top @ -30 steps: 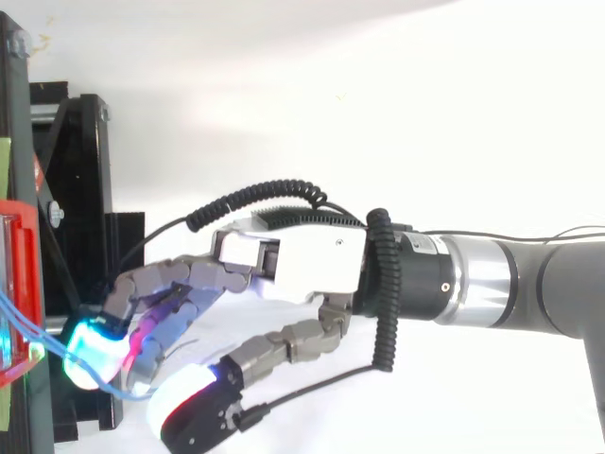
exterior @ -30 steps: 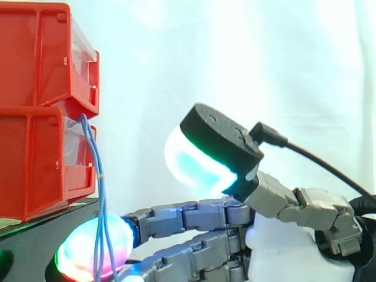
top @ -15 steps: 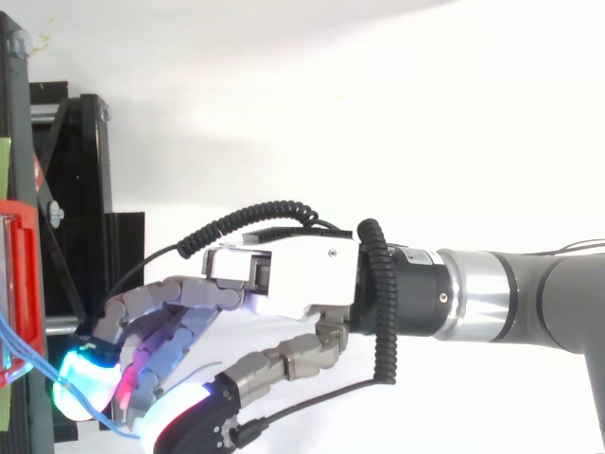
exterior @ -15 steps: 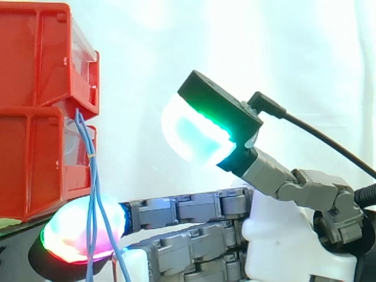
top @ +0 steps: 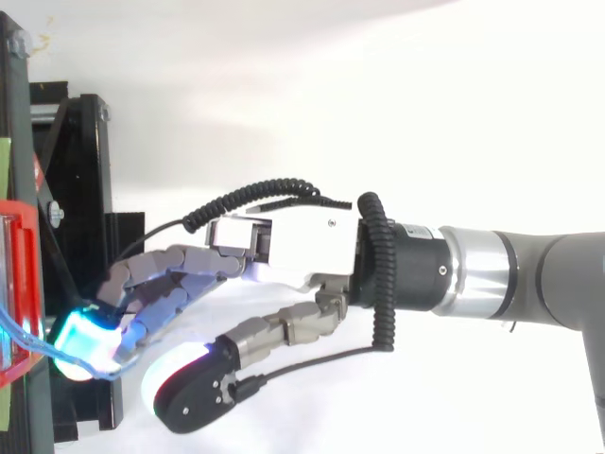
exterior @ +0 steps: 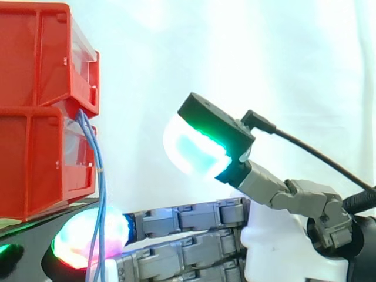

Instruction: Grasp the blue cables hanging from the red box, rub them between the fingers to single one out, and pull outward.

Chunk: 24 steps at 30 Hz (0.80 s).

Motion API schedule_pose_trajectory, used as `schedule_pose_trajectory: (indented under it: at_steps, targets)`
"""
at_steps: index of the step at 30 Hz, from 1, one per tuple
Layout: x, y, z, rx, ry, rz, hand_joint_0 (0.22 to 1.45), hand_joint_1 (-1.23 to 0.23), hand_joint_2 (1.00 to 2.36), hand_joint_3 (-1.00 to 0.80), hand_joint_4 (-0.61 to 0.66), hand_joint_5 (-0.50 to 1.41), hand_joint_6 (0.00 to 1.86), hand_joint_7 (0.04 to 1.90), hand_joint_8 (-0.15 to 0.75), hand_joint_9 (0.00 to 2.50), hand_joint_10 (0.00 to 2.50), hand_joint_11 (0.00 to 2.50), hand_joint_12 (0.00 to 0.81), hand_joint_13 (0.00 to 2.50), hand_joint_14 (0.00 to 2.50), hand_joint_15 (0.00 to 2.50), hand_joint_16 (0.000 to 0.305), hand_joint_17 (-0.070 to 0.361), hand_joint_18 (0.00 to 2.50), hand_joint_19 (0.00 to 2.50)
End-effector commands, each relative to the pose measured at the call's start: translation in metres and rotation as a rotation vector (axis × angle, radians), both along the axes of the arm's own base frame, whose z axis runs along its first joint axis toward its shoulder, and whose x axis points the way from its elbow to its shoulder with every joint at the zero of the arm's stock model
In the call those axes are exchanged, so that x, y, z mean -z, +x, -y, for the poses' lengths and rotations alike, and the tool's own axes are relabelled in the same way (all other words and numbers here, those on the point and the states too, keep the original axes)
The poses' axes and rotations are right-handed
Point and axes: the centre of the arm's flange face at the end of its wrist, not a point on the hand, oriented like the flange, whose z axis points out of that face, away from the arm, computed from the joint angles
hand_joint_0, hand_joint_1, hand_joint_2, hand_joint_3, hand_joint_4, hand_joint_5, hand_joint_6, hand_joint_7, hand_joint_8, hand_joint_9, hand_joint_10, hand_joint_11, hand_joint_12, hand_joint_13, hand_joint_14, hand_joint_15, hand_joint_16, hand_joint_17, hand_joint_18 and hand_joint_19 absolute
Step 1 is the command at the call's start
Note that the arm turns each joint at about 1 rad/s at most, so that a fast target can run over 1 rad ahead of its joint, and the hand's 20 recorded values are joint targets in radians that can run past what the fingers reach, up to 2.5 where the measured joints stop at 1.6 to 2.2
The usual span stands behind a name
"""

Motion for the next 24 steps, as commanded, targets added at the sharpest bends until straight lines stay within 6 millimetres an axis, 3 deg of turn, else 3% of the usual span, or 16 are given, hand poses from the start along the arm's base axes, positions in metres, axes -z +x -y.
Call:
schedule_pose_trajectory:
  at_steps: [1, 9, 18, 21, 24]
  targets:
    - [0.012, -0.004, 0.011, 0.012, -0.014, -0.022, 0.47, -0.51, 1.0, -0.5, 0.23, -0.18, 0.5, 0.77, 0.319, 0.43, 0.0, 0.0, 0.406, 0.38, 0.01, 0.22, 0.054, 0.122, 0.27, 0.31]
    - [0.042, -0.007, 0.027, 0.031, -0.034, -0.016, 0.47, -0.51, 1.0, -0.5, 0.23, -0.19, 0.5, 0.74, 0.308, 0.39, 0.0, 0.0, 0.399, 0.3, 0.01, 0.19, 0.055, 0.123, 0.21, 0.29]
    - [0.043, 0.0, 0.028, 0.056, -0.126, 0.05, 0.48, -0.51, 1.0, -0.5, 0.24, -0.18, 0.5, 0.77, 0.307, 0.55, 0.0, 0.08, 0.39, 0.4, 0.01, 0.23, 0.052, 0.117, 0.27, 0.3]
    - [0.068, 0.0, 0.033, 0.06, -0.134, 0.046, 0.49, -0.51, 1.0, -0.5, 0.25, -0.18, 0.5, 0.77, 0.304, 0.55, 0.0, 0.1, 0.386, 0.44, 0.01, 0.26, 0.052, 0.117, 0.29, 0.31]
    - [0.068, 0.004, 0.032, 0.07, -0.136, 0.091, 0.49, -0.51, 1.0, -0.5, 0.25, -0.17, 0.5, 0.78, 0.301, 0.62, 0.01, 0.16, 0.38, 0.5, 0.01, 0.29, 0.051, 0.114, 0.33, 0.34]
